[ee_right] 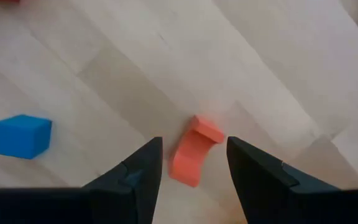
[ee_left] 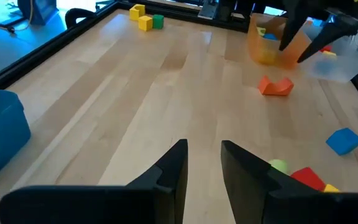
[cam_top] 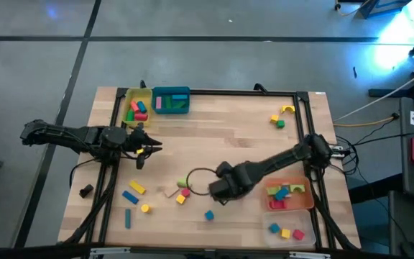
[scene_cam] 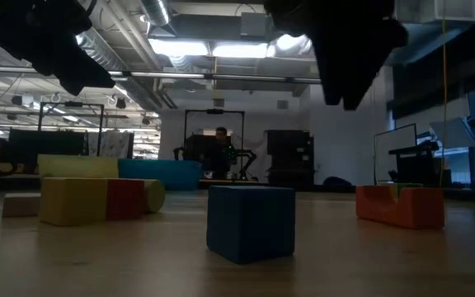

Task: Sort blocks by size
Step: Put the orange arch block into the orange bin

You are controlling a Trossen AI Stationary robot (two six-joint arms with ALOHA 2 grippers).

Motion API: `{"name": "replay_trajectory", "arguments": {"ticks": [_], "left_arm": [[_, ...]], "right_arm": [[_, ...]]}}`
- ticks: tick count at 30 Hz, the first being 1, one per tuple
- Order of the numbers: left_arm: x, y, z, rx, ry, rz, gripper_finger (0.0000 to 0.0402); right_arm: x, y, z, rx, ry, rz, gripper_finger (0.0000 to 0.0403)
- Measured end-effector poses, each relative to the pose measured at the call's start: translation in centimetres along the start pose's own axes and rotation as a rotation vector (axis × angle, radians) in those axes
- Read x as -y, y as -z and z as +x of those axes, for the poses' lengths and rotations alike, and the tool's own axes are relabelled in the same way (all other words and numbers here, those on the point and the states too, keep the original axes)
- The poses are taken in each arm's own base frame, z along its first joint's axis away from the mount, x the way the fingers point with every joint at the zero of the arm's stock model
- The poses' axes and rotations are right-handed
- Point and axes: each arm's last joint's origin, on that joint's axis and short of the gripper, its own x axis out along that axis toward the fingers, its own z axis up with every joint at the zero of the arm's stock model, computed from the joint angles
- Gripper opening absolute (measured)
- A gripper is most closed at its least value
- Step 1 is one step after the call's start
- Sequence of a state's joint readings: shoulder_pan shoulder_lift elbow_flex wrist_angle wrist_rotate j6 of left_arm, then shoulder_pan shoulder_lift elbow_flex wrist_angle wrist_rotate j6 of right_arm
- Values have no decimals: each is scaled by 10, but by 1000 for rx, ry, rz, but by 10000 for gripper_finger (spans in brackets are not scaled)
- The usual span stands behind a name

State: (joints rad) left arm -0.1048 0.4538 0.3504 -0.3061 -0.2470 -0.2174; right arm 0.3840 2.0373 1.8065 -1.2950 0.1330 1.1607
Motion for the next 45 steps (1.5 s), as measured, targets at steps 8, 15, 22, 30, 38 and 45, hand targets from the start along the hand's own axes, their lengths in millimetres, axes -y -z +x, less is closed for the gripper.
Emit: {"name": "replay_trajectory", "arguments": {"ticks": [8,15,22,30,38,45], "left_arm": [[0,0,0,-1,0,12,82],[-3,-1,-2,32,-98,23,82],[-6,-4,-11,84,-118,73,82],[-10,0,-25,113,-115,83,82],[-13,4,-33,109,-115,69,82],[-14,5,-34,106,-115,70,82]], "right_arm": [[5,-8,1,-19,12,10,179],[5,-8,1,-19,12,11,179],[7,-3,6,-31,39,47,179],[13,6,32,-125,79,152,179],[13,8,50,-137,41,160,179],[18,14,73,-138,48,193,179]]}}
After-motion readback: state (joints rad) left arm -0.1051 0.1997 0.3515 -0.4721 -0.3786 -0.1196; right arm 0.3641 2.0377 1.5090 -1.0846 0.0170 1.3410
